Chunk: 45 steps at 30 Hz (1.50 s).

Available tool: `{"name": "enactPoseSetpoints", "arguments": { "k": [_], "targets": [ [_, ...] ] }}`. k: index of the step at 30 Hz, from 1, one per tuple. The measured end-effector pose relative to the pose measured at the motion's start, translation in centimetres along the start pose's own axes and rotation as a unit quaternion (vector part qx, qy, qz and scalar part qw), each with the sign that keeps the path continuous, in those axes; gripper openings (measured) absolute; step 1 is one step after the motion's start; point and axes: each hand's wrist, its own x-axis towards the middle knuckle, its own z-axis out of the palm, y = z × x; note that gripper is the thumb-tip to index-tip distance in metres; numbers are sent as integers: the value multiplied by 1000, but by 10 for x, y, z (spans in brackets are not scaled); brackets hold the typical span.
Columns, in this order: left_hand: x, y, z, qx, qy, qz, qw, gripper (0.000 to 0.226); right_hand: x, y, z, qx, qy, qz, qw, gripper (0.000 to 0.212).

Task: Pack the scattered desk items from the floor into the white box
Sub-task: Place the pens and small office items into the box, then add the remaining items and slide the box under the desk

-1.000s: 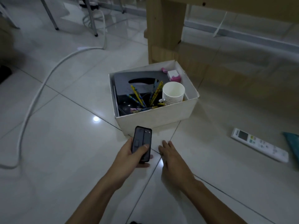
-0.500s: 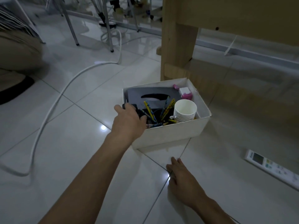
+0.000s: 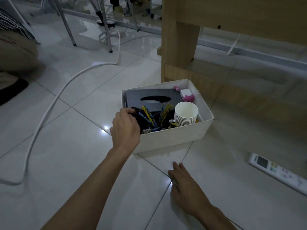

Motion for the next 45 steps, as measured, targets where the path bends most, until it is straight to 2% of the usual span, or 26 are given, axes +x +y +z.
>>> {"name": "enactPoseSetpoints", "arguments": {
  "k": [3, 9, 14, 18, 22, 23, 26, 27, 29, 31, 33, 36, 38, 39, 40, 42, 43, 45],
  "targets": [
    [-3, 3, 8, -6, 43, -79, 996, 30, -1, 2, -2, 0, -2, 1, 1000, 49],
    [-15, -2, 18, -93, 107, -168, 976, 25, -1, -2, -1, -8, -6, -4, 1000, 50],
    [-12, 10, 23, -166, 145, -270, 937, 26, -1, -6, -3, -18, -9, -5, 1000, 51],
    [-15, 4, 27, -136, 145, -206, 958, 23, -1, -7, -6, -16, -15, -1, 1000, 52],
    [-23, -10, 21, -146, 130, -226, 954, 30, -3, -6, -5, 6, -27, -11, 1000, 49],
    [-32, -17, 14, -158, 150, -192, 957, 31, 0, -9, -4, 21, -32, -14, 999, 46],
    [-87, -12, 16, -173, 180, 53, 967, 29, -6, -5, -17, 123, 9, 20, 992, 35],
    [-104, -13, 20, -172, 151, 111, 967, 27, -6, -7, -23, 154, 25, 32, 987, 33],
    [-130, -9, 37, -168, 18, 182, 969, 24, -10, -10, -37, 203, 62, 56, 976, 30],
    [-149, -7, 61, -144, -136, 212, 957, 23, -18, -10, -52, 241, 99, 74, 963, 28],
    [-162, -2, 82, -126, -223, 222, 941, 24, -30, 2, -64, 240, 151, 112, 953, 26],
    [-170, 15, 112, -108, -284, 232, 924, 29, -49, 45, -88, 120, 270, 196, 935, 30],
    [-172, 29, 138, -64, -345, 258, 900, 31, -60, 85, -114, 6, 347, 241, 906, 45],
    [-173, 36, 152, -30, -373, 275, 886, 30, -65, 107, -128, -34, 355, 269, 895, 56],
    [-175, 43, 166, 7, -391, 294, 872, 31, -70, 128, -141, -62, 335, 301, 891, 68],
    [-181, 56, 186, 68, -399, 311, 860, 32, -77, 165, -158, -103, 236, 358, 898, 82],
    [-184, 60, 193, 88, -391, 308, 863, 32, -81, 180, -160, -126, 188, 371, 901, 79],
    [-190, 63, 200, 105, -362, 308, 874, 29, -86, 199, -158, -176, 154, 364, 902, 67]
  ]
}}
